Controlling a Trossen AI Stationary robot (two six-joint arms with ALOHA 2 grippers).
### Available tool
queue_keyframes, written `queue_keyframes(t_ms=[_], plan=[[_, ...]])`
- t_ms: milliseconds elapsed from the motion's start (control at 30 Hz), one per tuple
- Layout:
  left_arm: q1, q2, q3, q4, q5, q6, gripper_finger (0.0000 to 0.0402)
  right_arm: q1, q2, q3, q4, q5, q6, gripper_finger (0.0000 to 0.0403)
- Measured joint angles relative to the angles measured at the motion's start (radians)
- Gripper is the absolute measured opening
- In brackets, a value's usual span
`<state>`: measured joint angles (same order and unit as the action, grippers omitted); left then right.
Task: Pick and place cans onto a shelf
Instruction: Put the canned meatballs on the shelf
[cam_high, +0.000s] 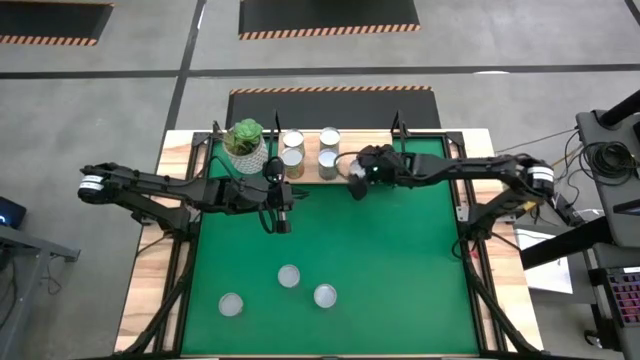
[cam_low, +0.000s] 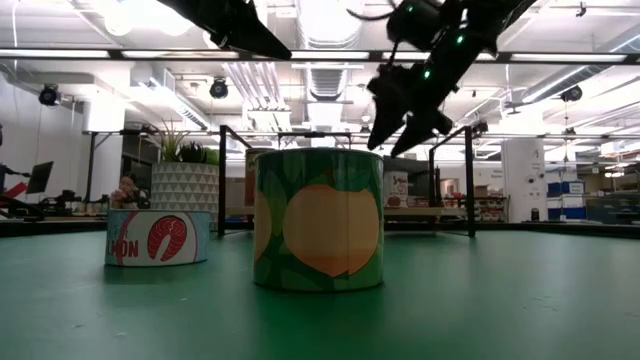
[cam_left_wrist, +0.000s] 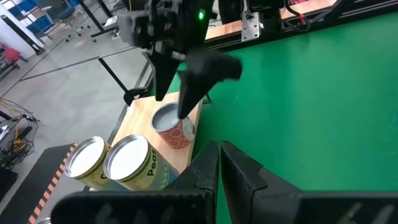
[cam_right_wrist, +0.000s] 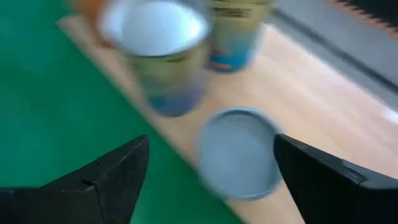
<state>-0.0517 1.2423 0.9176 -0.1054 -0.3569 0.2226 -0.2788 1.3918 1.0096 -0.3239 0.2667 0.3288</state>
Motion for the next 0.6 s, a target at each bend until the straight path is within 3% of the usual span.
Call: queue_keyframes(t_ms=[167, 367, 500, 600], plan=[[0.0, 0.0, 0.0, 0.016, 0.0, 0.0, 0.0, -0.057, -0.032, 0.05, -0.128, -0.115, -0.059, 0.0249], [0.0, 0.0, 0.0, 0.027, 0.0, 0.0, 0.0, -0.096, 0.024, 0.176, -0.286, -0.126, -0.233, 0.0113], [0.0, 0.0, 0.0, 0.027, 0.0, 0.0, 0.0, -0.122, 0.079, 0.247, -0.329, -0.222, -0.404, 0.0025], [0.0, 0.0, 0.0, 0.025, 0.0, 0.0, 0.0, -0.135, 0.119, 0.275, -0.332, -0.266, -0.483, 0.0016]])
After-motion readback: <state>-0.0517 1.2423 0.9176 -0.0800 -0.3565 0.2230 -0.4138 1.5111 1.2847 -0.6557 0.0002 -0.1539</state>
